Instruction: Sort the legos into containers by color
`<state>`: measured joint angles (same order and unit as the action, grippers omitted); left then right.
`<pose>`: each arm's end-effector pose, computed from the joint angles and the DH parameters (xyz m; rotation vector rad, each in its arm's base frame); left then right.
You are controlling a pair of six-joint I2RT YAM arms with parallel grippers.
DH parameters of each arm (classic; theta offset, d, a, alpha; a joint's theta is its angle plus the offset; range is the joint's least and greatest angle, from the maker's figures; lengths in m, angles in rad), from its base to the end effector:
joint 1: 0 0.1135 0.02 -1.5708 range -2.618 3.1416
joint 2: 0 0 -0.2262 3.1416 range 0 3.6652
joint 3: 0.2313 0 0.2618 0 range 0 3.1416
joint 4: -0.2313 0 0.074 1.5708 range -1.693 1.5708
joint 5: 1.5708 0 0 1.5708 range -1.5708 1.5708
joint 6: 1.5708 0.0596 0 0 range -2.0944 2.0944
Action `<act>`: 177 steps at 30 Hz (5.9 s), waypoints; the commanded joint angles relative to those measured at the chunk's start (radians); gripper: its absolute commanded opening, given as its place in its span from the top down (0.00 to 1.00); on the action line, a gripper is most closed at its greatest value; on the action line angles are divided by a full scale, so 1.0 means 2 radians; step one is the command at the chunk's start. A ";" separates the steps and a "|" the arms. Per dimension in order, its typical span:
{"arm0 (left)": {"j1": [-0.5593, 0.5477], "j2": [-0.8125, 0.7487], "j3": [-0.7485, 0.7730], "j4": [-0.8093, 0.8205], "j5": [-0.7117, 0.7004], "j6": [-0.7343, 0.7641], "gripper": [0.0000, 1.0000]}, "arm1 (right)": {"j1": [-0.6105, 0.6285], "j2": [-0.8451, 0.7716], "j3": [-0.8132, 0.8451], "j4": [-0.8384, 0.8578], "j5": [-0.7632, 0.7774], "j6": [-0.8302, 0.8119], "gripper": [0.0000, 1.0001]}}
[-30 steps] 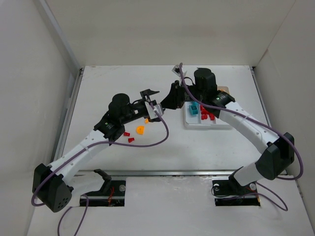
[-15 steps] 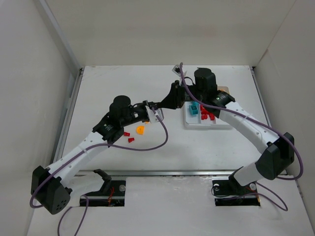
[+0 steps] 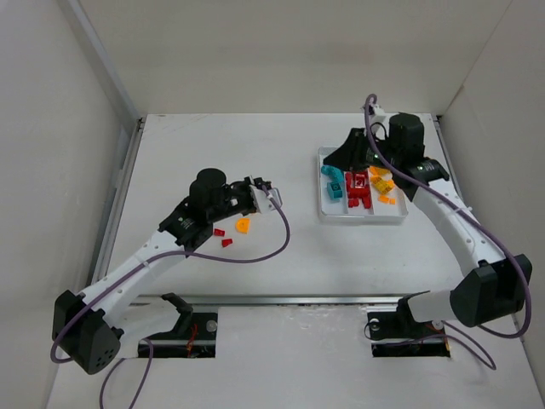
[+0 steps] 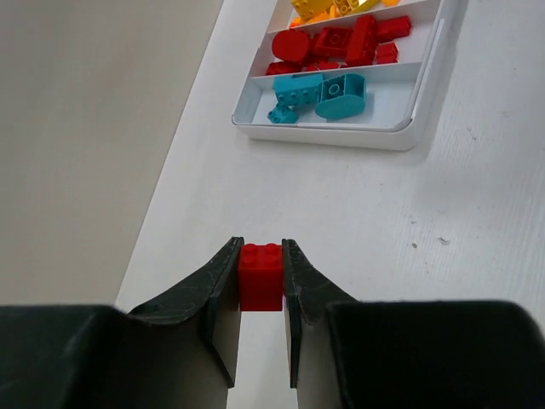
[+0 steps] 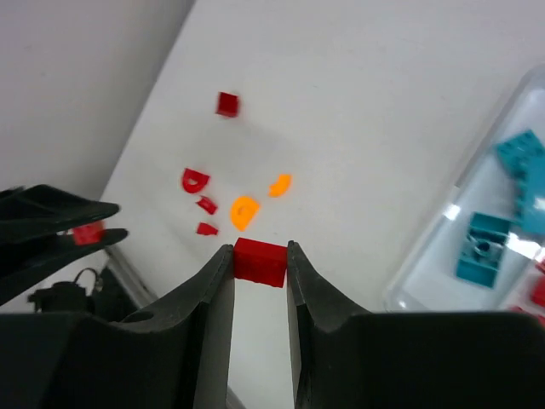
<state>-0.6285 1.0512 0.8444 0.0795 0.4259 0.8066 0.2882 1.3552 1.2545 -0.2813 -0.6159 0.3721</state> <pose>0.2255 -0.1943 0.3000 1.3311 1.0442 -0.2279 0.3210 0.1311 0.3228 -0.3415 1.9919 1.0275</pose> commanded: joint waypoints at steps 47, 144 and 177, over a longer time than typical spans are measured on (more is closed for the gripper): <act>-0.008 -0.006 -0.024 0.122 0.037 -0.039 1.00 | 0.106 0.005 0.015 0.105 -0.059 0.054 0.29; 0.042 -0.032 -0.198 0.023 -0.486 -0.266 0.63 | 0.142 0.165 0.118 -0.099 0.286 -0.152 0.01; 0.052 -0.118 -0.313 0.216 -0.655 -0.152 0.01 | 0.259 0.504 0.400 -0.224 0.400 0.093 0.41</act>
<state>-0.5106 0.8387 0.2283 0.4667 -0.8707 0.5087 0.8112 2.3451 2.0228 -0.6945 0.1123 0.5339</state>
